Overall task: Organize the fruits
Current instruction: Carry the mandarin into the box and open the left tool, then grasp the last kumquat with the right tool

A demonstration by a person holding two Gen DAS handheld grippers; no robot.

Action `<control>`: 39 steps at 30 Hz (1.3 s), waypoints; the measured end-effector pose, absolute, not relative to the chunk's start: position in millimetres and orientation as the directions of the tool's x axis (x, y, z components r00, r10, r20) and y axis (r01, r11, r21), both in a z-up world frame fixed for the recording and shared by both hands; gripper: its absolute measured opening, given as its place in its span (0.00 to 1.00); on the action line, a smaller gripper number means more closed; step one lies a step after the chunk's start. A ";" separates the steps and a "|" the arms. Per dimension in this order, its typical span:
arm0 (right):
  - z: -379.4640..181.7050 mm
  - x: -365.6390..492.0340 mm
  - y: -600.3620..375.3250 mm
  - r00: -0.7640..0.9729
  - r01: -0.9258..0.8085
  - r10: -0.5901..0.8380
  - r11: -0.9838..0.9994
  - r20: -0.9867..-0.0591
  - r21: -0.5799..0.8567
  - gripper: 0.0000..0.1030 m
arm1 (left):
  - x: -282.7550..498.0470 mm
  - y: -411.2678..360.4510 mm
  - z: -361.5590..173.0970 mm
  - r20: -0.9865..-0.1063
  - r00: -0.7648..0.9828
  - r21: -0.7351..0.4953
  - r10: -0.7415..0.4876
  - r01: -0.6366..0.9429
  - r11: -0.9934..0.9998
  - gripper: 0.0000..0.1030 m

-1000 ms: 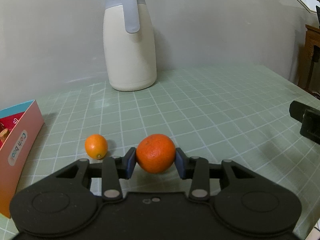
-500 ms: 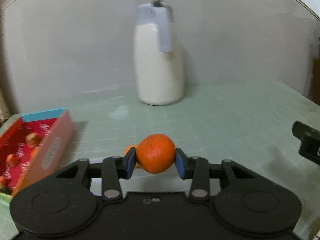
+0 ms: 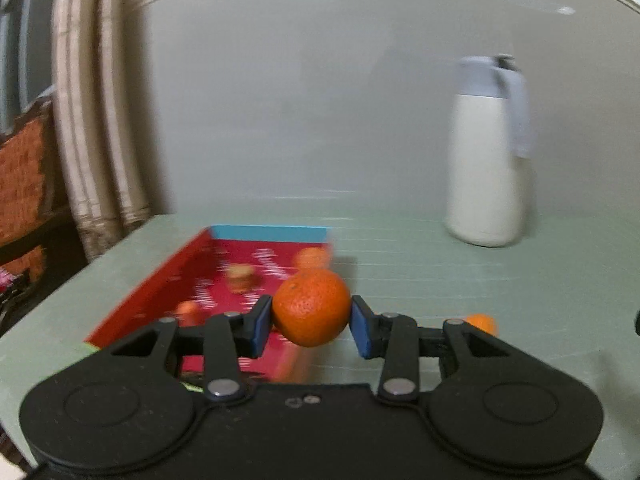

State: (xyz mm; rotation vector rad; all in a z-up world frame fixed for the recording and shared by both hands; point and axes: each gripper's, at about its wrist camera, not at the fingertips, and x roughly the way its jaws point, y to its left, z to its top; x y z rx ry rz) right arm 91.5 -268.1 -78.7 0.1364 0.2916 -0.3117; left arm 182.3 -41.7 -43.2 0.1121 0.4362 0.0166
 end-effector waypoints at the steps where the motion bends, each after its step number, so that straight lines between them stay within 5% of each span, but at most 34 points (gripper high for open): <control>1: -79.3 93.2 -263.2 0.917 0.299 -0.260 0.950 -0.303 0.089 1.00 | 183.9 -34.3 -43.3 -0.420 0.905 0.117 0.065 -0.017 0.993 0.31; 17: -90.6 121.9 -204.8 0.933 0.089 -0.046 0.991 -0.358 0.105 1.00 | 197.7 39.4 -54.3 -0.493 0.837 0.116 0.239 -0.209 0.971 0.37; 21: -92.8 133.4 -198.7 0.922 0.063 -0.008 0.990 -0.388 0.129 1.00 | 188.7 44.3 -47.8 -0.460 0.844 0.109 0.275 -0.254 0.961 0.82; 38: -86.9 198.7 -189.7 0.861 0.014 0.098 0.976 -0.500 0.216 0.99 | 138.1 104.7 -50.2 -0.432 0.835 0.015 0.340 -0.371 0.929 0.88; 39: -86.3 201.7 -188.2 0.863 0.013 0.091 0.979 -0.496 0.203 0.94 | 138.0 107.1 -50.9 -0.436 0.833 0.008 0.341 -0.375 0.927 0.88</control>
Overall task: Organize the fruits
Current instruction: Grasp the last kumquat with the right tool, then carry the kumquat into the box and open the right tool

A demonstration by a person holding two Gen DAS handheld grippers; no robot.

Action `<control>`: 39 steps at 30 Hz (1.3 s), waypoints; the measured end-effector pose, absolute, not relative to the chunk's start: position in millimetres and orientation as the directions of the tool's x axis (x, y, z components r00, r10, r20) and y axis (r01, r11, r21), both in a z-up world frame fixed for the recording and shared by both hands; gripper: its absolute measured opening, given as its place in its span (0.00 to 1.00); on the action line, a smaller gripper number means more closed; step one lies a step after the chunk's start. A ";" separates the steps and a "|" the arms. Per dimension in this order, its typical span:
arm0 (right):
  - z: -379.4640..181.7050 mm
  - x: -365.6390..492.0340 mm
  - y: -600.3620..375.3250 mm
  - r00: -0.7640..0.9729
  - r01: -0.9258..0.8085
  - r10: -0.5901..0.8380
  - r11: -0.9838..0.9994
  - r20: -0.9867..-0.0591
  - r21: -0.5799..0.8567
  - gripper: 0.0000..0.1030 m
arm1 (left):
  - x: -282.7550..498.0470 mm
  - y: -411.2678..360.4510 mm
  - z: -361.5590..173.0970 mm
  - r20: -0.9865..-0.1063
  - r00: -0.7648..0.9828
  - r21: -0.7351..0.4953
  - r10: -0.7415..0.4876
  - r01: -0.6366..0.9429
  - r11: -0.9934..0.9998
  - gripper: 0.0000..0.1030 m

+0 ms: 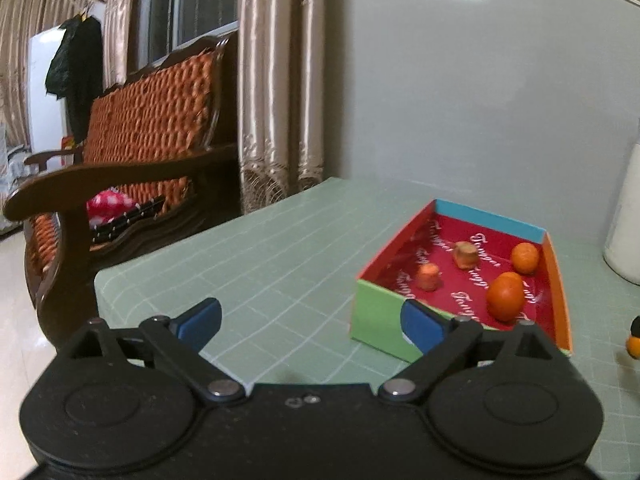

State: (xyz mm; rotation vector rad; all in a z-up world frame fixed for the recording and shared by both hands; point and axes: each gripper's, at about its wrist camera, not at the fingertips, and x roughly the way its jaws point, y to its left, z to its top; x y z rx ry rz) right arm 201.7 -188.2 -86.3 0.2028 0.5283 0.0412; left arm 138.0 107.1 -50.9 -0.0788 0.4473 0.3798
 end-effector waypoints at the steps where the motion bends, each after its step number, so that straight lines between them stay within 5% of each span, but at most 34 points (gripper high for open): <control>1: -86.2 204.6 -187.1 0.864 0.013 0.084 0.982 -0.496 0.190 0.79 | 137.7 109.3 -50.8 -0.437 0.831 0.002 0.344 -0.381 0.924 0.88; 3: -88.7 214.0 -186.1 0.848 0.010 0.088 0.983 -0.522 0.182 0.65 | 135.6 112.5 -50.0 -0.432 0.832 -0.003 0.347 -0.386 0.922 0.88; 8: -101.4 228.0 -188.1 0.819 0.032 0.076 0.984 -0.569 0.177 0.62 | 131.1 116.8 -49.0 -0.426 0.834 -0.012 0.351 -0.393 0.919 0.88; 10: -106.4 230.2 -188.7 0.811 0.031 0.078 0.984 -0.579 0.176 0.33 | 130.1 120.2 -48.7 -0.428 0.832 -0.020 0.352 -0.398 0.917 0.89; 11: -106.5 231.3 -188.1 0.815 0.033 0.074 0.984 -0.575 0.172 0.31 | 130.7 121.8 -49.1 -0.431 0.830 -0.023 0.354 -0.402 0.915 0.89; 18: -103.5 227.1 -180.6 0.822 -0.018 0.110 0.986 -0.559 0.169 0.31 | 128.2 137.6 -49.4 -0.454 0.810 -0.069 0.371 -0.447 0.892 0.90; 28: -62.7 201.4 -119.4 0.847 -0.285 0.345 0.937 -0.406 0.201 0.31 | 123.9 145.7 -49.9 -0.463 0.799 -0.080 0.383 -0.468 0.880 0.90; 39: -53.3 211.9 -39.5 0.786 -0.419 0.431 0.898 -0.444 0.130 0.31 | 120.5 159.9 -48.6 -0.477 0.793 -0.127 0.378 -0.488 0.864 0.90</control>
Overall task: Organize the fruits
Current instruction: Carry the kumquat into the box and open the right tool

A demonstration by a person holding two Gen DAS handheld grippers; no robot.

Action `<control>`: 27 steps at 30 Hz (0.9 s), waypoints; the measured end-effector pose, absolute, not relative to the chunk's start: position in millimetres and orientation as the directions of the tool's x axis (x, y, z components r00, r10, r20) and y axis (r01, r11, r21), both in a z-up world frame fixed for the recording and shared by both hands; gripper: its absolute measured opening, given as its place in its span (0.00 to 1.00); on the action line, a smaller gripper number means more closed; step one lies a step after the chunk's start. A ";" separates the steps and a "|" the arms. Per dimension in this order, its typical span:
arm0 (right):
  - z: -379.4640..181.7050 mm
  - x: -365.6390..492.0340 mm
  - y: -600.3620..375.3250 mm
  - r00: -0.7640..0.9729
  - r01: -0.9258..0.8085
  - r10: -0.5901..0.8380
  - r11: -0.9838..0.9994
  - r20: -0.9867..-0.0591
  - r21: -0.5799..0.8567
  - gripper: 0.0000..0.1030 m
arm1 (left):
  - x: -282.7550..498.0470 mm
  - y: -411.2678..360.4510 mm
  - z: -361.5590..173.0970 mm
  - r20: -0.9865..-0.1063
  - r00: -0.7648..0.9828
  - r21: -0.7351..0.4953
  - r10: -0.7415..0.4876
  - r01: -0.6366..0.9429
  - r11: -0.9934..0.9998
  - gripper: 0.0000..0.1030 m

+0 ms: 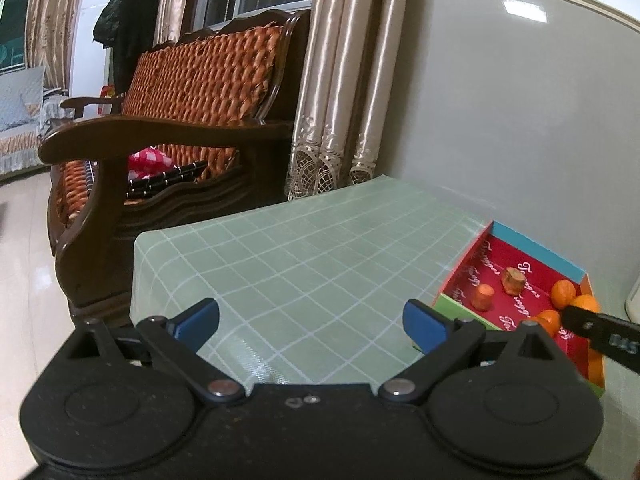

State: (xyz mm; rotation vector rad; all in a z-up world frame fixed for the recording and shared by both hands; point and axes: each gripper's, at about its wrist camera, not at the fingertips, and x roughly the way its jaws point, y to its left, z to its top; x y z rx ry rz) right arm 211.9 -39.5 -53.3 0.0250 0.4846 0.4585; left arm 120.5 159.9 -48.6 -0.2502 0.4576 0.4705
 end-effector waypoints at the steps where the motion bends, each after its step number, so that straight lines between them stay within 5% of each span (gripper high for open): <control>1: -55.0 212.9 -35.4 0.781 -0.421 0.432 0.897 -0.451 0.130 0.31 | 120.7 160.8 -48.6 -0.479 0.793 -0.129 0.376 -0.487 0.864 0.90; 3: -58.7 221.7 -25.7 0.761 -0.427 0.437 0.894 -0.479 0.137 0.31 | 120.8 162.5 -48.5 -0.483 0.792 -0.132 0.373 -0.488 0.863 0.90; 5: -62.4 231.3 -20.0 0.736 -0.427 0.441 0.891 -0.513 0.153 0.44 | 120.8 164.1 -48.5 -0.485 0.791 -0.137 0.372 -0.489 0.861 0.90; 7: -63.1 232.1 -21.0 0.742 -0.416 0.446 0.892 -0.500 0.178 0.77 | 121.5 165.6 -48.9 -0.490 0.788 -0.139 0.372 -0.492 0.860 0.90; 15: -51.0 206.5 -49.2 0.783 -0.377 0.431 0.902 -0.449 0.208 0.78 | 125.2 157.2 -50.0 -0.493 0.791 -0.127 0.362 -0.477 0.870 0.91; 21: -33.5 167.6 -100.0 0.808 -0.264 0.354 0.932 -0.472 0.247 0.97 | 124.6 128.4 -43.4 -0.487 0.829 -0.078 0.275 -0.354 0.932 0.93; 27: 2.3 111.1 -142.9 0.841 -0.166 0.254 0.962 -0.478 0.219 1.00 | 86.7 87.7 -9.4 -0.496 0.850 -0.052 0.180 -0.236 0.970 0.94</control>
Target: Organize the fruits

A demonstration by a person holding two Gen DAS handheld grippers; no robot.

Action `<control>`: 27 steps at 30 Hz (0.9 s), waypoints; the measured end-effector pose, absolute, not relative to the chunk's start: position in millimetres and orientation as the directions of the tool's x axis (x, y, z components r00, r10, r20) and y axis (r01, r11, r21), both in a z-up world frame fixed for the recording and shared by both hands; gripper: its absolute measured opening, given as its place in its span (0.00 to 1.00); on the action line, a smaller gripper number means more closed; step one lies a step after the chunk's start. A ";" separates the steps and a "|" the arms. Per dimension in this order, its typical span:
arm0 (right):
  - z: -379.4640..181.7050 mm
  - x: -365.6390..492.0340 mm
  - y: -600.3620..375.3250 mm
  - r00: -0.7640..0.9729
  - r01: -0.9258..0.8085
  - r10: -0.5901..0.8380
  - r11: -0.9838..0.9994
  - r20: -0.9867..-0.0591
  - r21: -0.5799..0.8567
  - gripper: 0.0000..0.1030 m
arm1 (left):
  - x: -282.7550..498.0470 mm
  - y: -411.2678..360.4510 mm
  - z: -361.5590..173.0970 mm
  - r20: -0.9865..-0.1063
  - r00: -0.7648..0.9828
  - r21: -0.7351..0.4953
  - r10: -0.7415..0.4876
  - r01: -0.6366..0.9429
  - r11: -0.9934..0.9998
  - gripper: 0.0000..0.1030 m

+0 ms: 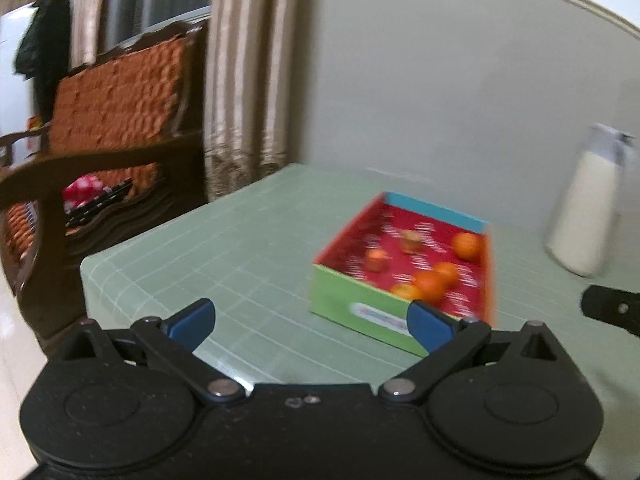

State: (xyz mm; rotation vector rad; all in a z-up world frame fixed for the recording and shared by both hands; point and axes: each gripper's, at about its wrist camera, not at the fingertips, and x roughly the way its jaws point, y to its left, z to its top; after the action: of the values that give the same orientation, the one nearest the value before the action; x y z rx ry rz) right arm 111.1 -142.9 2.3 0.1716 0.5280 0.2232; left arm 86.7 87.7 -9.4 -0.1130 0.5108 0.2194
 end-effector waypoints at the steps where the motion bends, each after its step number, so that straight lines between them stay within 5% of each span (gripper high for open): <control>1: 8.3 102.5 -147.0 0.841 -0.149 0.240 0.964 -0.484 0.218 1.00 | 78.9 81.5 -1.1 -0.495 0.853 -0.051 0.162 -0.215 0.975 0.94; 11: 53.5 1.8 -164.3 0.871 -0.091 0.169 0.978 -0.461 0.186 1.00 | 7.5 42.5 58.0 -0.457 0.882 -0.007 0.115 -0.132 0.991 0.94; 27: 59.7 -18.6 -154.6 0.883 -0.103 0.156 0.985 -0.443 0.141 1.00 | -11.8 36.7 61.6 -0.437 0.891 0.045 0.123 -0.115 0.992 0.94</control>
State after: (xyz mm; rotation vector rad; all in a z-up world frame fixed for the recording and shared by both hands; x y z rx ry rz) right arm -18.6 -154.6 59.7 0.1146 0.4698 0.1353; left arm -11.8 36.7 61.6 0.0182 0.4543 0.1239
